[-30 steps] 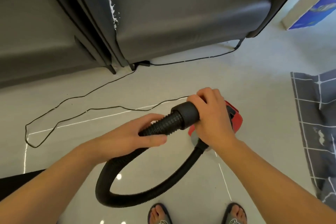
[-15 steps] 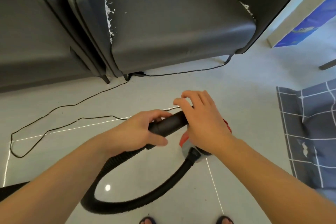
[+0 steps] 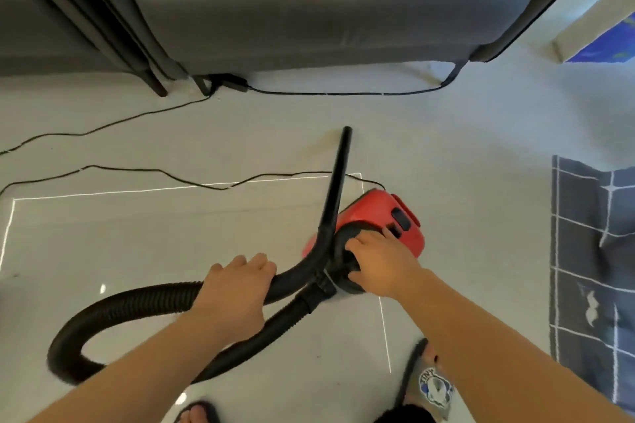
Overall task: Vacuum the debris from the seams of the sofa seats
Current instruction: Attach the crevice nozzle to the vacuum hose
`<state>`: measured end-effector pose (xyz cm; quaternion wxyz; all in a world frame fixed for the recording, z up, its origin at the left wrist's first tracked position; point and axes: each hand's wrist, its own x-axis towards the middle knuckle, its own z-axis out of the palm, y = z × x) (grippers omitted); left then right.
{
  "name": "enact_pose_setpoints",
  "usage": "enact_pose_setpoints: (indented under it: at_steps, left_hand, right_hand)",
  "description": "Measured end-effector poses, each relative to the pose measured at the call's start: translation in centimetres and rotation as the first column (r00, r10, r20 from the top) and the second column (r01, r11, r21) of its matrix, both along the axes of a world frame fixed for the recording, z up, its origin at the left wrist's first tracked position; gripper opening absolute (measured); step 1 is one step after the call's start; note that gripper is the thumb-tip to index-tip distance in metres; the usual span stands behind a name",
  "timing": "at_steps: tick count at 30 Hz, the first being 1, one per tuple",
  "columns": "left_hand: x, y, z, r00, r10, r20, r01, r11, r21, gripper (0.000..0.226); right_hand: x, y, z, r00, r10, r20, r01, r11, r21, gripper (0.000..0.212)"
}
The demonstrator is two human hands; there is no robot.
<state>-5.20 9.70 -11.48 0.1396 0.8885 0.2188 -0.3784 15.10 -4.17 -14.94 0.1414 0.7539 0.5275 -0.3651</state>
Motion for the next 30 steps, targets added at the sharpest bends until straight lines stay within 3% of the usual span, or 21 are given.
enact_pose_setpoints:
  at_steps: [5,7,12,16,21,25,30]
  left_hand:
    - [3.7,-2.8,-3.4,0.963,0.132,-0.234,-0.143,0.989,-0.031,0.039]
    - [5.8,-3.9,-3.4,0.957,0.163,-0.241,-0.166,0.986,0.005,0.035]
    - [12.0,-6.6,-2.6,0.976,0.154,-0.157,-0.147,0.988,0.056,0.025]
    - [16.8,-8.6,-2.2,0.992,-0.021,-0.121,0.035,0.993,0.115,0.032]
    - [23.0,-11.8,-2.6,0.958,-0.287,-0.006,0.285,0.947,0.147,0.028]
    - [26.6,-13.4,-3.0,0.913,-0.406,0.032,0.397,0.905,0.156,0.034]
    - [27.7,-15.2,-3.1,0.931,-0.364,-0.032,0.364,0.920,0.141,0.033]
  right_hand:
    - [2.3,-1.4,-2.9,0.976,0.211,0.049,-0.213,0.975,0.058,0.059]
    - [3.0,-2.1,-3.2,0.975,0.220,0.034,-0.221,0.973,0.066,0.061]
    - [6.5,-6.1,-3.2,0.999,0.027,0.029,-0.030,0.996,0.084,0.058]
    - [11.4,-10.0,-3.2,0.977,-0.211,0.019,0.208,0.974,0.085,0.058]
    - [17.7,-16.1,-4.0,0.865,-0.499,-0.050,0.502,0.863,0.055,0.050]
    - [19.5,-19.2,-4.5,0.840,-0.536,-0.076,0.541,0.837,0.077,0.046]
    - [21.0,-20.9,-4.4,0.884,-0.460,-0.085,0.467,0.879,0.100,0.043]
